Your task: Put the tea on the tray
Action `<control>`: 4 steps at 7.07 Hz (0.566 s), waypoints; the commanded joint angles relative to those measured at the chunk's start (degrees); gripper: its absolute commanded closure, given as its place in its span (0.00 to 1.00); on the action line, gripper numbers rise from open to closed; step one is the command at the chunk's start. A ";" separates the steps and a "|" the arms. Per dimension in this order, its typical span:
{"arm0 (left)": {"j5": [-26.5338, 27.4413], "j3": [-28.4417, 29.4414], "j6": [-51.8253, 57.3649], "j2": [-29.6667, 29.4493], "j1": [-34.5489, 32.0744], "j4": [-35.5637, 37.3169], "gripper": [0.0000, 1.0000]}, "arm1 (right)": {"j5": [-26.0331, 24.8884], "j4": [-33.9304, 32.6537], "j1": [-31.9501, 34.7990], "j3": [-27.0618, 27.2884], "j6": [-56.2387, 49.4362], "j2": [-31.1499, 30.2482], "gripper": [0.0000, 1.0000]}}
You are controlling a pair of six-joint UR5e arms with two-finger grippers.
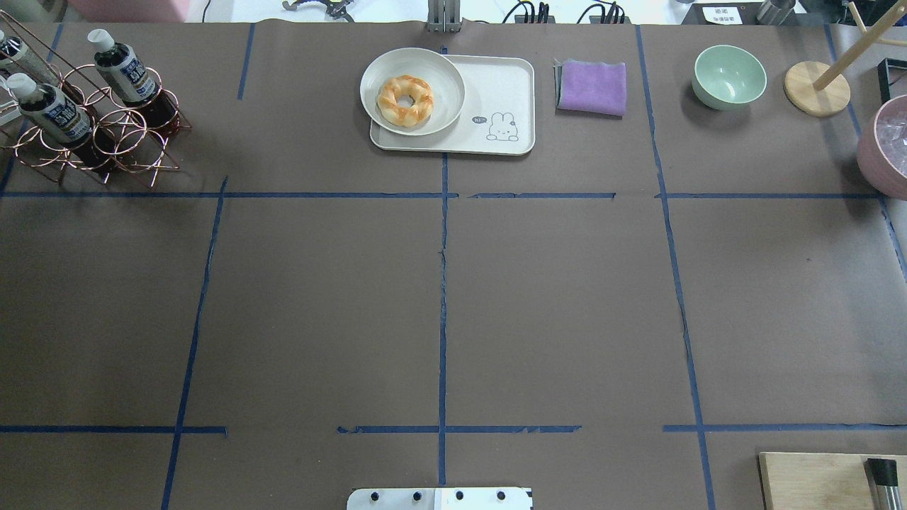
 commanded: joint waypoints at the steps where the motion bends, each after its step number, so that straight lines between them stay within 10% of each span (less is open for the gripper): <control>1: -0.24 -2.58 -1.03 -1.10 1.96 -6.64 0.00 | 0.00 0.03 0.00 0.40 -0.09 -0.06 0.00; 4: 0.46 -5.24 -26.96 -1.10 11.09 -28.39 0.00 | -0.17 0.03 0.00 2.41 -0.09 1.35 0.00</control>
